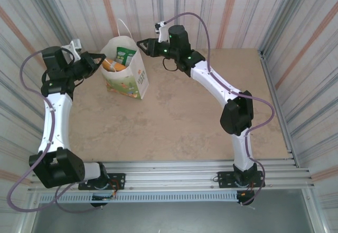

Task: Place the snacks into the paper bag

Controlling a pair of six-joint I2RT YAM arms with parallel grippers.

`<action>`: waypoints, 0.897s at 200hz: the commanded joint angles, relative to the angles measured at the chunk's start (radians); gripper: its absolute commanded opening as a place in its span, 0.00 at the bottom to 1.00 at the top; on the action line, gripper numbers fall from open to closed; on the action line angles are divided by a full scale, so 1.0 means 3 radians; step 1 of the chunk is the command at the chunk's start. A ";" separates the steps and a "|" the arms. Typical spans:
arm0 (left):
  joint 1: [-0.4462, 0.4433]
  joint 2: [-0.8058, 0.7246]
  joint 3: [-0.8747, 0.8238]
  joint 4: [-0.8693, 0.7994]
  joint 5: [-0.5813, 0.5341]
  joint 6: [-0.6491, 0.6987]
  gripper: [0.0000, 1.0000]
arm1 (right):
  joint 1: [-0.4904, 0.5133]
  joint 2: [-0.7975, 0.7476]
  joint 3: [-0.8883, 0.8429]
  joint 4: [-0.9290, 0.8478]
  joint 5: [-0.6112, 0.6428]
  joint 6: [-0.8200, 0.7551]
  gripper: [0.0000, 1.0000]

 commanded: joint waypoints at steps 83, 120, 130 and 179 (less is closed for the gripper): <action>-0.0253 -0.0029 0.0350 -0.0197 0.0097 0.0104 0.00 | -0.0059 -0.0222 -0.0125 0.0033 0.0089 -0.0055 0.50; -0.0280 -0.0234 0.0402 -0.0426 0.0119 0.0162 0.00 | -0.0059 -0.0159 -0.0061 0.0034 0.0075 -0.0013 0.52; -0.0280 -0.0286 0.0415 -0.0526 0.0135 0.0207 0.00 | -0.0055 -0.0132 -0.0018 -0.0003 0.0080 -0.0016 0.53; -0.0270 -0.0564 0.0413 -0.1255 0.0110 0.0610 0.00 | -0.0031 0.0095 0.0331 -0.0325 0.0004 -0.0098 0.58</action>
